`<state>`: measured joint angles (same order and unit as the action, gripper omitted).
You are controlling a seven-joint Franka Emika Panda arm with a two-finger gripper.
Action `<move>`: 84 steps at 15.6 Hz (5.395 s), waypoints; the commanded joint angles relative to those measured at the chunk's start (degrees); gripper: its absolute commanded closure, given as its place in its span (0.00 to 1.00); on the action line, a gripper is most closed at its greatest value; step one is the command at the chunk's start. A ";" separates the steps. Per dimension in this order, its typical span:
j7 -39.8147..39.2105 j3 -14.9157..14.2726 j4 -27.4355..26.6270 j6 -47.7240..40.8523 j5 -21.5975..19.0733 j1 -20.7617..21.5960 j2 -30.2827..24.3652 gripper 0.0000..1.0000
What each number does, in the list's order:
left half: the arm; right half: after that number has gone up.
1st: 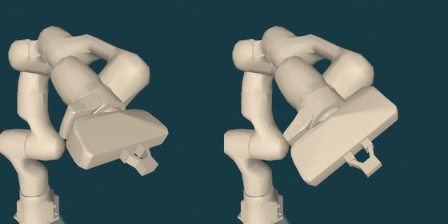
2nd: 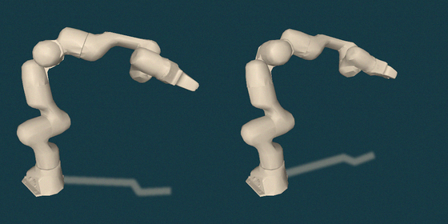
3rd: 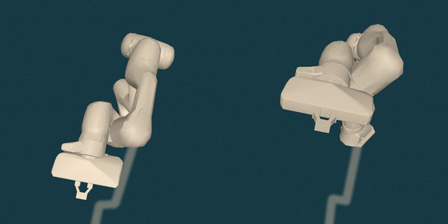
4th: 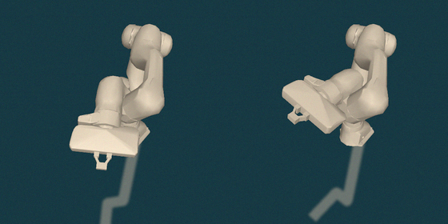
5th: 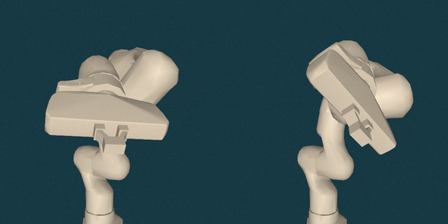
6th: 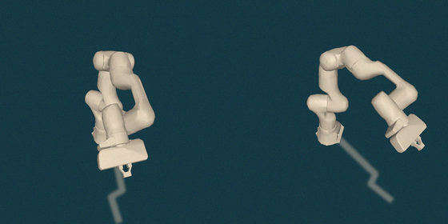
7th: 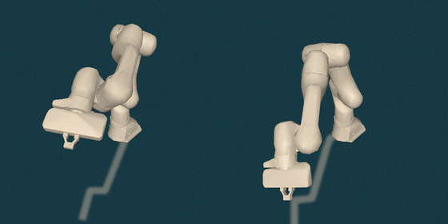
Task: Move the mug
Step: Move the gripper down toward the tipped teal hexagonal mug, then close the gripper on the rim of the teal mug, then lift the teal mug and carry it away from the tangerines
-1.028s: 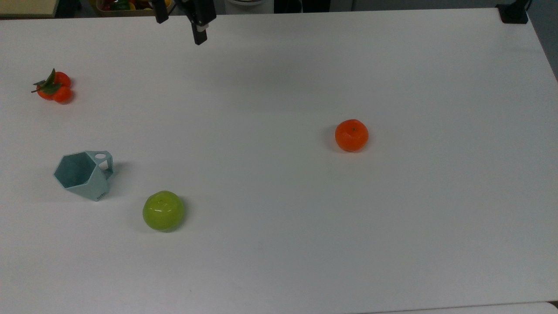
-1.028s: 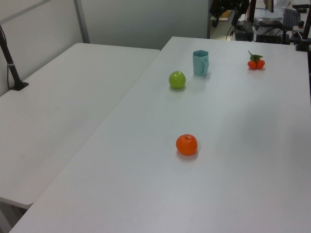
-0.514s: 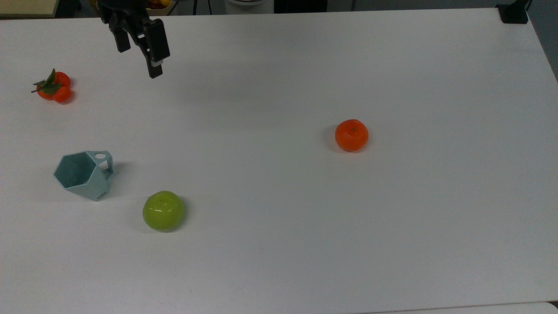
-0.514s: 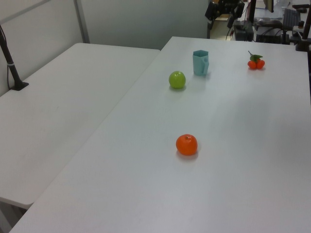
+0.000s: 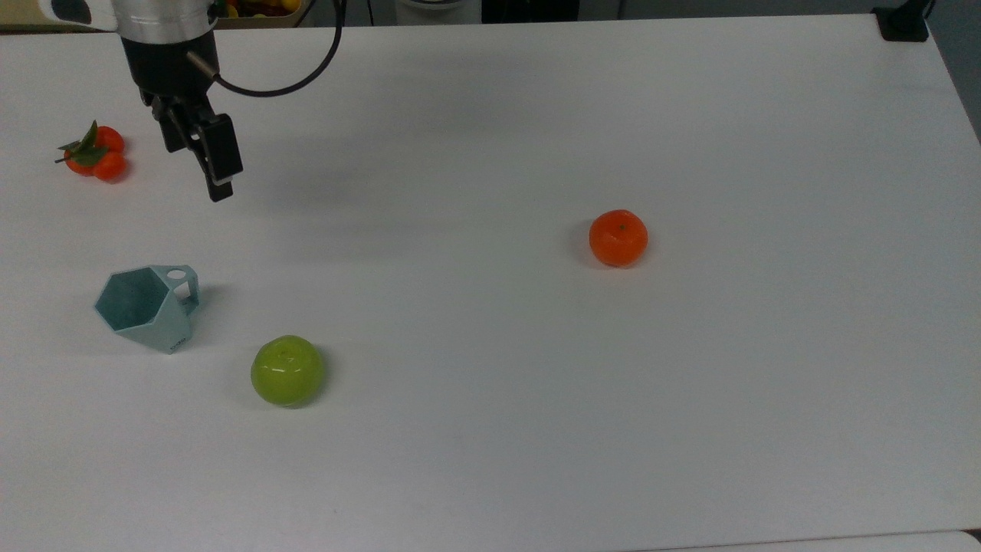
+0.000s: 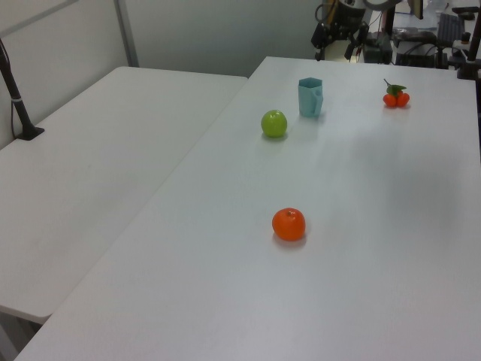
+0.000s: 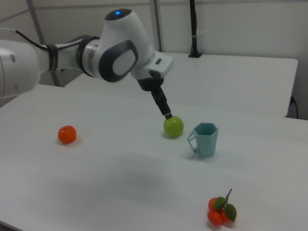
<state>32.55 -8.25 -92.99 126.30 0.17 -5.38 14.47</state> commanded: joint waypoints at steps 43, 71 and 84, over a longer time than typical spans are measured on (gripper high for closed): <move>-3.64 -2.29 -4.22 30.06 9.32 -2.36 17.97 1.00; -9.59 4.56 -5.44 -0.42 5.63 0.45 -8.91 1.00; -32.02 9.66 -20.11 -17.40 -1.40 2.12 -21.22 1.00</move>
<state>4.56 1.50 -104.69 108.58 -0.19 -4.66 -0.38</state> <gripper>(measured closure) 0.767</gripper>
